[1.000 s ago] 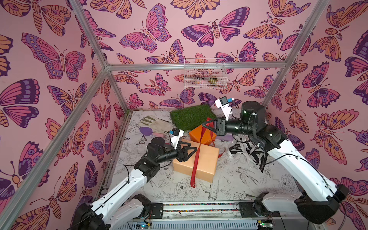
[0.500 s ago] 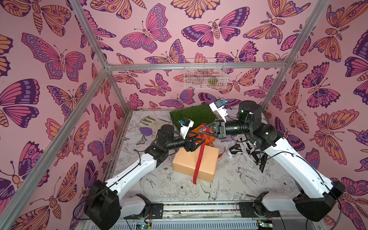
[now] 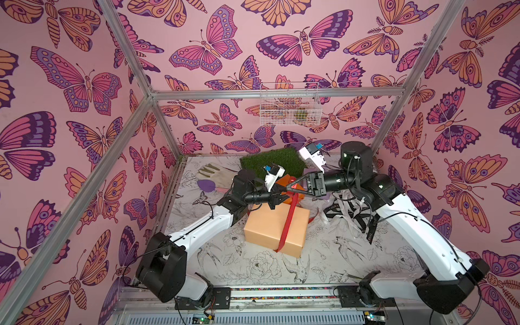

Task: Untie the ribbon bows on the gift boxes
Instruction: Pull the ribbon from the gift box.

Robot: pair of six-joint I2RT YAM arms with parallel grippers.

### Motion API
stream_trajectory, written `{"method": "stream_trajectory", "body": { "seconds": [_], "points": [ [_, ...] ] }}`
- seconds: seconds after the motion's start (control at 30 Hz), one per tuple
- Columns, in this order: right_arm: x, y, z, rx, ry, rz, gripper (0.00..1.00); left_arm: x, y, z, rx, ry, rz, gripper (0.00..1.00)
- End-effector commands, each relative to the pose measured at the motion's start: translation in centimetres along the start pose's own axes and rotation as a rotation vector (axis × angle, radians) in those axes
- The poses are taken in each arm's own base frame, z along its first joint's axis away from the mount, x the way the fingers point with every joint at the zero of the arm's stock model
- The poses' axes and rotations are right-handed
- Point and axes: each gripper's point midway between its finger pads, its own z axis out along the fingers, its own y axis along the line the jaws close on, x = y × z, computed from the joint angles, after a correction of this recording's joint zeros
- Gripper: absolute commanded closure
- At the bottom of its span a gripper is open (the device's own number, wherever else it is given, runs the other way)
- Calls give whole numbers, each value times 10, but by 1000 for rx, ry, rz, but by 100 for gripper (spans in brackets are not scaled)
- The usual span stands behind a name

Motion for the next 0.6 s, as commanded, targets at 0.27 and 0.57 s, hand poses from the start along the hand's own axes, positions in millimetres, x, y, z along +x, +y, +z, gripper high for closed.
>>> {"method": "stream_trajectory", "body": {
  "seconds": [0.27, 0.57],
  "points": [
    [-43, -98, -39, 431, -301, 94, 100, 7, -10, -11, 23, -82, -137, 100],
    [23, -209, -90, 977, -137, 199, 18, -10, -10, -17, -21, -115, -293, 100]
  ]
}}
